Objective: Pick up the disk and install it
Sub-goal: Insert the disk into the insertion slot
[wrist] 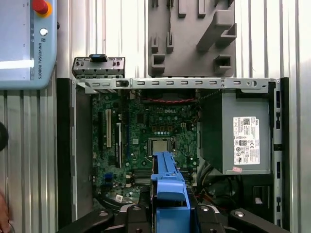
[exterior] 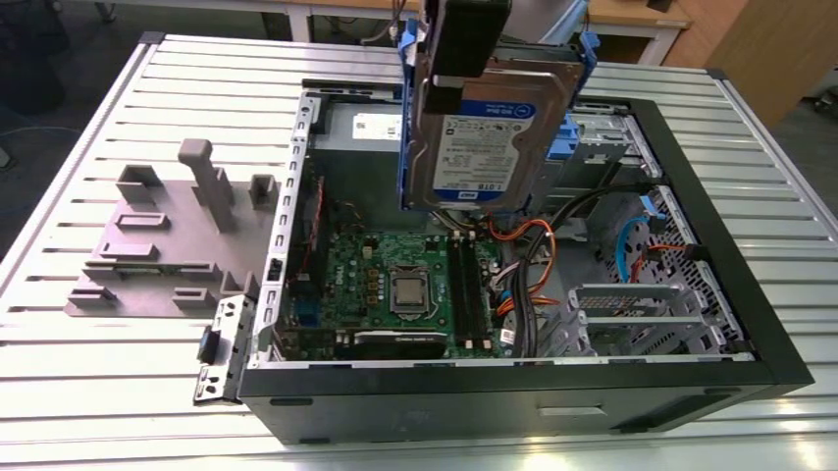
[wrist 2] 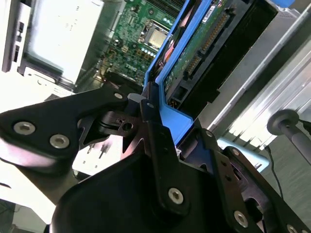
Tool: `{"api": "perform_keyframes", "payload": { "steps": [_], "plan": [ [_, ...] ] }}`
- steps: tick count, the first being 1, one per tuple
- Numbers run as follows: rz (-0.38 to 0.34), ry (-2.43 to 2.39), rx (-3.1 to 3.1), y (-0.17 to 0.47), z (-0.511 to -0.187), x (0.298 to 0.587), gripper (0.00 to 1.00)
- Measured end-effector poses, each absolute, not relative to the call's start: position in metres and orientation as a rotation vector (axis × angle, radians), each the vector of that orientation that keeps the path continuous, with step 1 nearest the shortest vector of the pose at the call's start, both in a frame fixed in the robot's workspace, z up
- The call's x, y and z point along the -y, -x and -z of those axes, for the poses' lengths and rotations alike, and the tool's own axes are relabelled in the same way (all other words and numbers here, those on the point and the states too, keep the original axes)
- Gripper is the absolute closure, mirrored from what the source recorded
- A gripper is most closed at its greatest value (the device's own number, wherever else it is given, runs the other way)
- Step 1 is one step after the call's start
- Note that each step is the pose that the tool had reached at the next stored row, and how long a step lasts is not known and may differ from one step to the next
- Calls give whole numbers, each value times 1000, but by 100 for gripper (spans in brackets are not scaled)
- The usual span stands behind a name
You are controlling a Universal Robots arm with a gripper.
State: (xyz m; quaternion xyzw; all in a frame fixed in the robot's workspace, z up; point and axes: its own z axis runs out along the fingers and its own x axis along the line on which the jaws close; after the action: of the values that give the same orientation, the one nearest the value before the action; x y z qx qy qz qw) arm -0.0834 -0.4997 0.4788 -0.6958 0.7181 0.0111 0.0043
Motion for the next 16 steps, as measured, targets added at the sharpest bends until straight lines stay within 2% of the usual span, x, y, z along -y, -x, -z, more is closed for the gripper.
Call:
{"api": "perform_keyframes", "payload": {
  "steps": [16],
  "plan": [
    [-48, 2186, -2256, 58, -478, 516, 64]
  ]
}}
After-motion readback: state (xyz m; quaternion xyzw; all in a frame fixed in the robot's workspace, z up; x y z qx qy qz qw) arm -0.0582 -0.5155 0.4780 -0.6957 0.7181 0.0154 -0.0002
